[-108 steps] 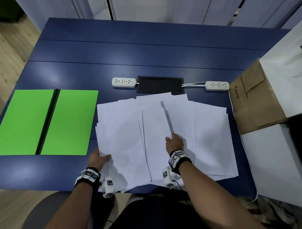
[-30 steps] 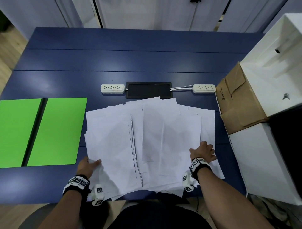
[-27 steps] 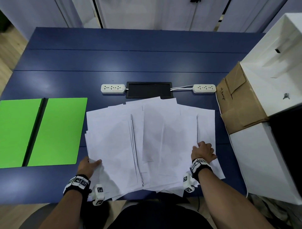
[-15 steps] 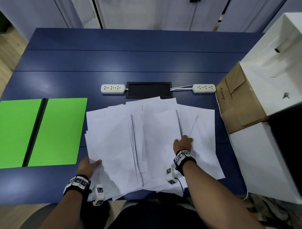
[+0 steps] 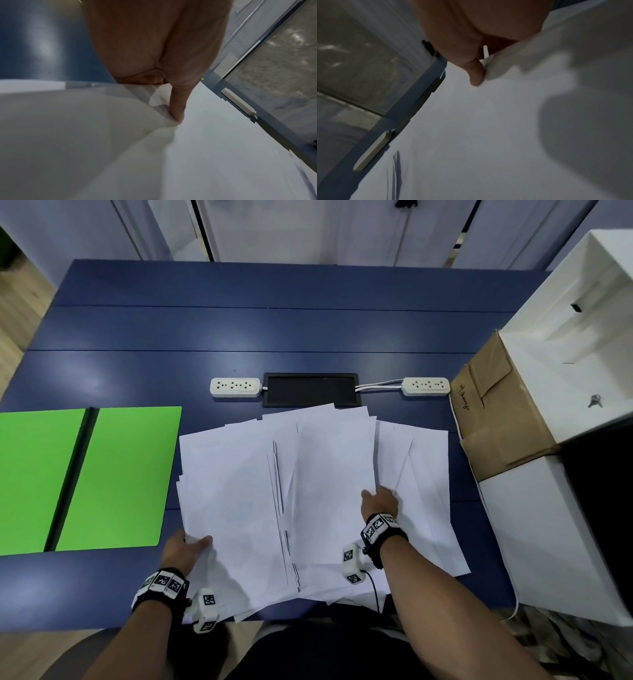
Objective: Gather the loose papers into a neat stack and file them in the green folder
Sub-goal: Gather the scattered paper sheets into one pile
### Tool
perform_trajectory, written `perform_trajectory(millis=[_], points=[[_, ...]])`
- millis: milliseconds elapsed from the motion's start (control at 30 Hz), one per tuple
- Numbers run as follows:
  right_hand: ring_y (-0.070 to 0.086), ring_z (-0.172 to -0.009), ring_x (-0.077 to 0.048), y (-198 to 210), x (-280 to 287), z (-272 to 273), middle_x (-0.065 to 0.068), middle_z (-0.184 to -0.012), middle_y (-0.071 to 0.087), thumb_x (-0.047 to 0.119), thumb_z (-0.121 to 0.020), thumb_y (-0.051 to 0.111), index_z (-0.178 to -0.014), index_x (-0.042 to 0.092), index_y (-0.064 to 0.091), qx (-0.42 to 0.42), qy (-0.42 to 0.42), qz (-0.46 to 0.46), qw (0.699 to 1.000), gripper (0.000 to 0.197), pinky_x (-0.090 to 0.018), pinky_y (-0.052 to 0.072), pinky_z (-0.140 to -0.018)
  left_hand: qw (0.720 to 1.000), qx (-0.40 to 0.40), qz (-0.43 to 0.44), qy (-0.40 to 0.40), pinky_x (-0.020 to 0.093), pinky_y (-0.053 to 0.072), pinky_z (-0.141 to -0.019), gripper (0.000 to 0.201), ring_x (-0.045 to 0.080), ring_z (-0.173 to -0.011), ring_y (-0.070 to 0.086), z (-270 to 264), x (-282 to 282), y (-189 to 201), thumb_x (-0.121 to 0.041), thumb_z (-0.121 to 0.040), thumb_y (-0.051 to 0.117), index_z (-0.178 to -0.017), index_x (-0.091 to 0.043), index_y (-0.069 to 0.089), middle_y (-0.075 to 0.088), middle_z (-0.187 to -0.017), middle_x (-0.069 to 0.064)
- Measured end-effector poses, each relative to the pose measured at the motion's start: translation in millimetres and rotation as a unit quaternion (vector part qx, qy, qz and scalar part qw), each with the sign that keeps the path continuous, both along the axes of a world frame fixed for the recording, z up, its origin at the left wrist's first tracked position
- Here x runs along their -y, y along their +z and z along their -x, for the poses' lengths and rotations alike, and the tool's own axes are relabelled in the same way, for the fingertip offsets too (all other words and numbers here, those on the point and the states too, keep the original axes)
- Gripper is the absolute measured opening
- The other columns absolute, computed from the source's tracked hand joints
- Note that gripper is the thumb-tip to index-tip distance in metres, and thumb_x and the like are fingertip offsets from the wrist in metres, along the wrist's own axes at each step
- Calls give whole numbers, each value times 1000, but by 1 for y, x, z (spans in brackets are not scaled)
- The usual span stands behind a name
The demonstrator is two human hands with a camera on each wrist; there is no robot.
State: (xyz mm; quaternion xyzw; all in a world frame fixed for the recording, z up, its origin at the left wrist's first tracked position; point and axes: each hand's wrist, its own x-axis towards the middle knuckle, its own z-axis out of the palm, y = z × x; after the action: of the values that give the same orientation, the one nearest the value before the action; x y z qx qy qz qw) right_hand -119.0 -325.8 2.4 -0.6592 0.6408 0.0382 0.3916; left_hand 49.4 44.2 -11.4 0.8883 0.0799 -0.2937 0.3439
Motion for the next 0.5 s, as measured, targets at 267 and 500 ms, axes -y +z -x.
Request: perform_trajectory(millis=[267,500], points=[[56,-119,-41,-12,-5,37,-18,-135,48,31,-85,73,-133,3,40,-64,40,49,996,65,-48,50,-92,1000,-5,13,8,40,50,-81,37,32,-91,64,-5,-8,-16,-10,-84,77,-115,5,64,70,-111,25],[63,-86,-29,-11,0,39,-9,-99,69,15,-85,59,-87,15,57,-56,60,62,995,3,-38,53,-86,1000,-3,10,7,42,52,-82,38,34,-93,66,-8,-11,-25,-11,-83,78,-115,4,64,71,-110,24]])
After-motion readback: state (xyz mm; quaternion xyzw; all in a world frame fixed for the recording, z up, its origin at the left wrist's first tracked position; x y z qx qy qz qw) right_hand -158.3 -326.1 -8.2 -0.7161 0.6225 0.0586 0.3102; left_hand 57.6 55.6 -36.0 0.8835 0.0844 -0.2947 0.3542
